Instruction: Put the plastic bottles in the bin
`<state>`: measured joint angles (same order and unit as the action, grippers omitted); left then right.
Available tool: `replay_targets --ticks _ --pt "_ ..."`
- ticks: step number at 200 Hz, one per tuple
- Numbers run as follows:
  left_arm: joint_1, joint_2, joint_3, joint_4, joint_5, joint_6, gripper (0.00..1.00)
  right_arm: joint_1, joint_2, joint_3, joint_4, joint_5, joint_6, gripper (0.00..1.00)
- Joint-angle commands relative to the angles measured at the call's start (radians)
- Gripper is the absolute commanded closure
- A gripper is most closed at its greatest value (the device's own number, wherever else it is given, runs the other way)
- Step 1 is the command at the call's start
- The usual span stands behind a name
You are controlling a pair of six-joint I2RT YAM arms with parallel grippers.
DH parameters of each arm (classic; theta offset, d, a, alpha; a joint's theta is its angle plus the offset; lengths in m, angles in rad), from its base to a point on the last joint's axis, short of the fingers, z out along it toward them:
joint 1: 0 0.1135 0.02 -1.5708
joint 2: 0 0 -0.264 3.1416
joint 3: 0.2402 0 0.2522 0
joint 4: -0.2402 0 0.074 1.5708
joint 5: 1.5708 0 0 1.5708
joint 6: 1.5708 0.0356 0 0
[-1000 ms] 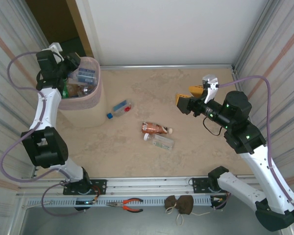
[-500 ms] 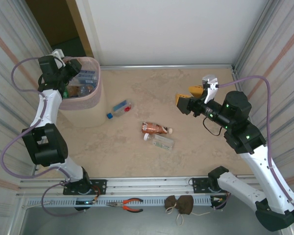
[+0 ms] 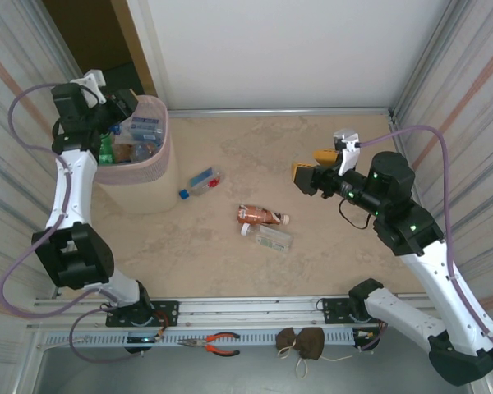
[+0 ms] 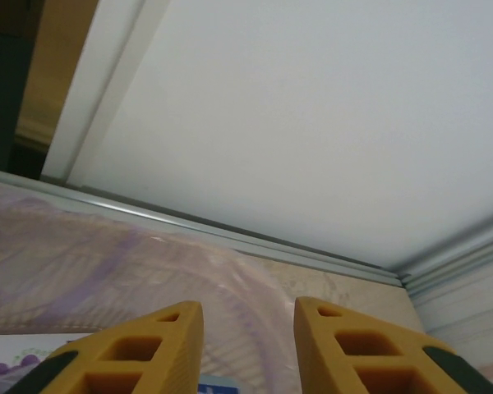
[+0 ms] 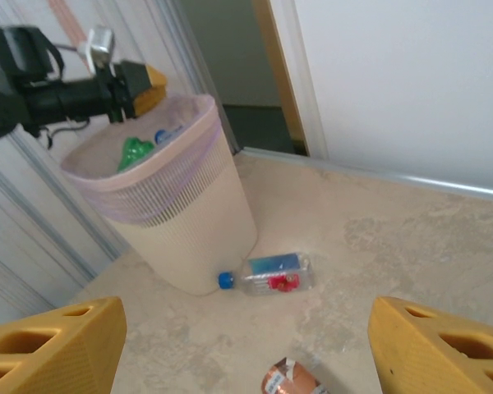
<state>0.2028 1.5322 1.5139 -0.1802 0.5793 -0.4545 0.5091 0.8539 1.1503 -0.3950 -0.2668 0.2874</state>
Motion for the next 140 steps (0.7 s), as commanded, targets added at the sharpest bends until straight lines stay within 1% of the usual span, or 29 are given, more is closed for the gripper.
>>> replay_targets --ticks 1,39,67,71,99,140 --pt "-0.001 -0.067 0.023 -0.056 0.106 0.048 0.65 0.02 0.027 0.035 -0.063 -0.015 -0.003 0.24" --pt "-0.023 -0.158 -0.035 -0.122 0.188 0.1 0.63 0.073 0.09 0.045 -0.151 0.006 -0.065 0.25" --pt "-0.041 -0.237 -0.108 -0.16 0.237 0.125 0.62 0.137 0.129 0.052 -0.231 0.042 -0.139 0.25" --pt "-0.042 -0.25 -0.118 -0.164 0.244 0.126 0.61 0.146 0.16 0.052 -0.247 0.051 -0.152 0.25" --pt "-0.046 -0.317 -0.171 -0.191 0.277 0.126 0.6 0.228 0.244 0.047 -0.347 0.133 -0.232 0.27" --pt "-0.049 -0.387 -0.211 -0.204 0.294 0.12 0.58 0.302 0.389 0.001 -0.465 0.217 -0.299 0.3"
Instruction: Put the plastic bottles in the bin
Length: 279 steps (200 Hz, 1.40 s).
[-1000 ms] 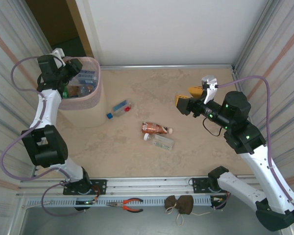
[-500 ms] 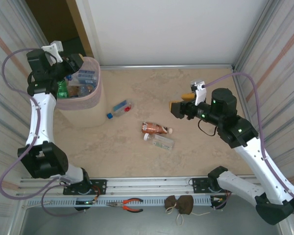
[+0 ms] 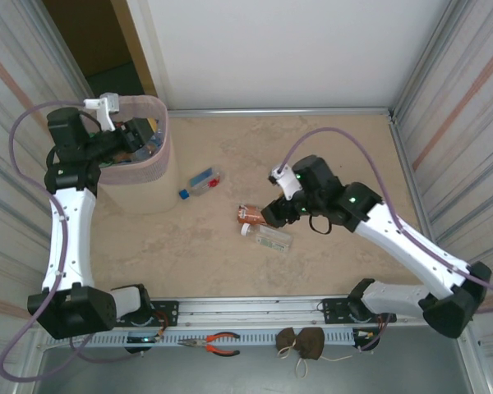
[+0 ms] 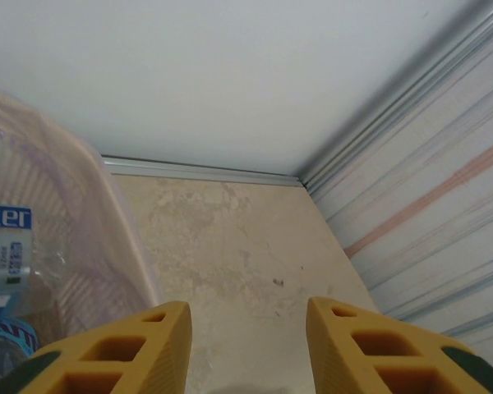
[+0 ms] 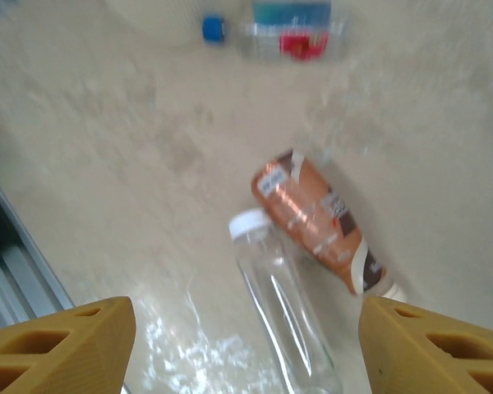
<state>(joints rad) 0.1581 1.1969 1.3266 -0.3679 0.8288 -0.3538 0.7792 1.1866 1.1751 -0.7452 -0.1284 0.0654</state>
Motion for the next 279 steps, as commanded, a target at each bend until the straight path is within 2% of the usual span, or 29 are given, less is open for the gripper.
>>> replay_targets --ticks 1,100,139,178,220,258,279 --pt "-0.005 -0.052 -0.024 -0.017 0.044 0.02 0.58 0.033 0.059 -0.025 -0.116 0.08 -0.077 0.3" --pt "-0.005 -0.066 -0.043 0.024 0.069 -0.026 0.56 0.049 0.343 -0.141 -0.104 0.161 0.001 0.28" --pt "-0.005 -0.062 -0.045 0.038 0.073 -0.039 0.56 0.074 0.412 -0.145 -0.083 0.145 0.014 0.35" --pt "-0.005 -0.06 -0.042 0.041 0.074 -0.043 0.56 0.096 0.457 -0.141 -0.066 0.153 0.017 0.48" --pt "-0.006 -0.067 -0.034 0.041 0.073 -0.053 0.56 0.127 0.462 -0.118 -0.068 0.11 0.017 0.58" --pt "-0.022 -0.079 -0.027 0.033 0.058 -0.057 0.54 0.138 0.385 -0.093 -0.063 0.063 0.031 0.61" --pt "-0.053 -0.087 -0.02 0.019 0.029 -0.053 0.49 0.137 0.323 -0.076 -0.045 0.047 0.039 0.61"
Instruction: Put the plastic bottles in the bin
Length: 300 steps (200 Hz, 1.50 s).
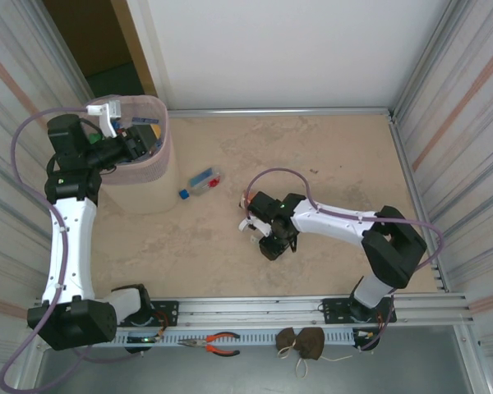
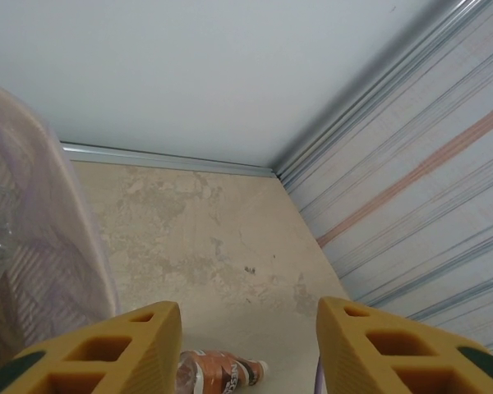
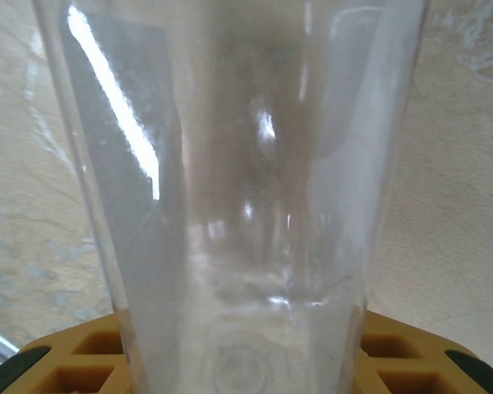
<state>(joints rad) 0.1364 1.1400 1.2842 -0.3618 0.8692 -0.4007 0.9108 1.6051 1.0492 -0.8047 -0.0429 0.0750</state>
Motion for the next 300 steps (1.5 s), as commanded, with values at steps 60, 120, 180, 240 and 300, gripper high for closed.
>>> replay_targets --ticks 60,120,180,240,300 --pt "-0.223 -0.035 0.053 -0.023 -0.162 0.022 0.33 -0.014 -0.3 0.09 0.149 -0.024 0.07 0.62" --pt "-0.511 -0.003 0.068 0.007 -0.348 0.022 0.23 -0.083 -0.458 0.066 0.447 0.008 0.19 0.64" --pt "-0.746 0.035 0.062 0.04 -0.534 0.014 0.16 -0.093 -0.445 0.096 0.519 -0.01 0.2 0.64" --pt "-0.82 0.082 0.037 0.046 -0.636 -0.041 0.15 -0.095 -0.46 0.094 0.539 -0.016 0.209 0.64" --pt "-0.873 0.142 0.049 0.086 -0.638 -0.071 0.19 -0.104 -0.464 0.094 0.549 -0.025 0.212 0.64"
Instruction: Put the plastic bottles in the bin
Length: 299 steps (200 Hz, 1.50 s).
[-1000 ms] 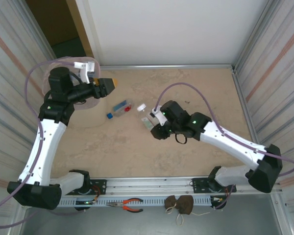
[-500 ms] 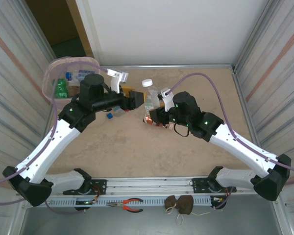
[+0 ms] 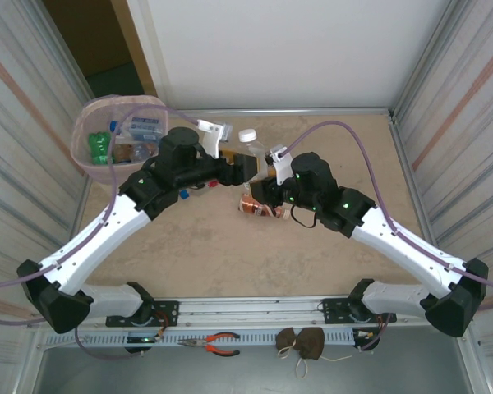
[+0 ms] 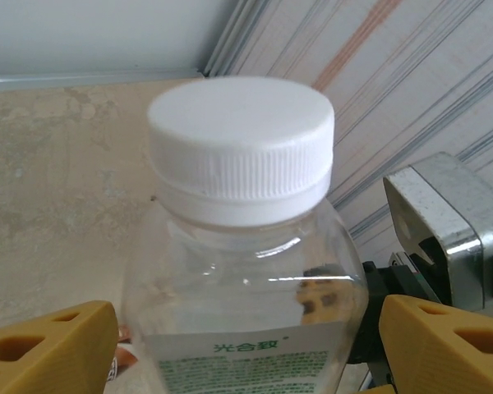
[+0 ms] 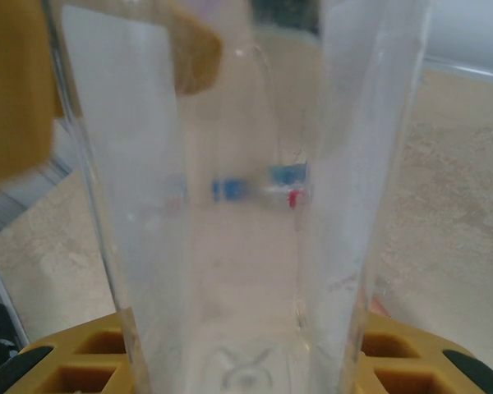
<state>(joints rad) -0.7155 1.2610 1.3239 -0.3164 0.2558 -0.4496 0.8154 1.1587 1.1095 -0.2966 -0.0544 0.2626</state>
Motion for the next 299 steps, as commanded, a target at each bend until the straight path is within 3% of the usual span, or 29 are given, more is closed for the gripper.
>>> replay_targets --ticks 1,49,102,141,160,208,257,299 --pt "-0.023 0.022 0.009 0.04 -0.025 -0.023 0.19 -0.008 -0.017 0.034 0.041 -0.014 0.024 0.64" --pt "-0.042 0.047 0.011 0.042 -0.038 -0.038 0.25 -0.015 -0.025 0.028 0.047 -0.023 0.026 0.63" --pt "-0.048 0.043 0.018 0.036 -0.061 -0.026 0.42 -0.02 -0.035 0.027 0.048 -0.025 0.029 0.6" --pt "-0.045 0.021 0.065 -0.029 -0.122 0.034 0.47 -0.022 -0.063 0.03 0.039 -0.022 0.023 0.33" --pt "-0.016 0.011 0.116 -0.094 -0.137 0.068 0.48 -0.025 -0.093 0.029 0.028 -0.004 0.014 0.27" --pt "0.14 -0.004 0.287 -0.358 -0.137 0.201 0.51 -0.063 -0.177 0.011 -0.006 0.017 0.0 0.23" --pt "0.395 0.034 0.521 -0.674 -0.131 0.364 0.52 -0.137 -0.231 -0.009 -0.052 -0.011 0.006 0.23" --pt "0.619 0.102 0.654 -0.846 -0.105 0.472 0.52 -0.179 -0.229 -0.03 -0.067 -0.055 0.013 0.23"
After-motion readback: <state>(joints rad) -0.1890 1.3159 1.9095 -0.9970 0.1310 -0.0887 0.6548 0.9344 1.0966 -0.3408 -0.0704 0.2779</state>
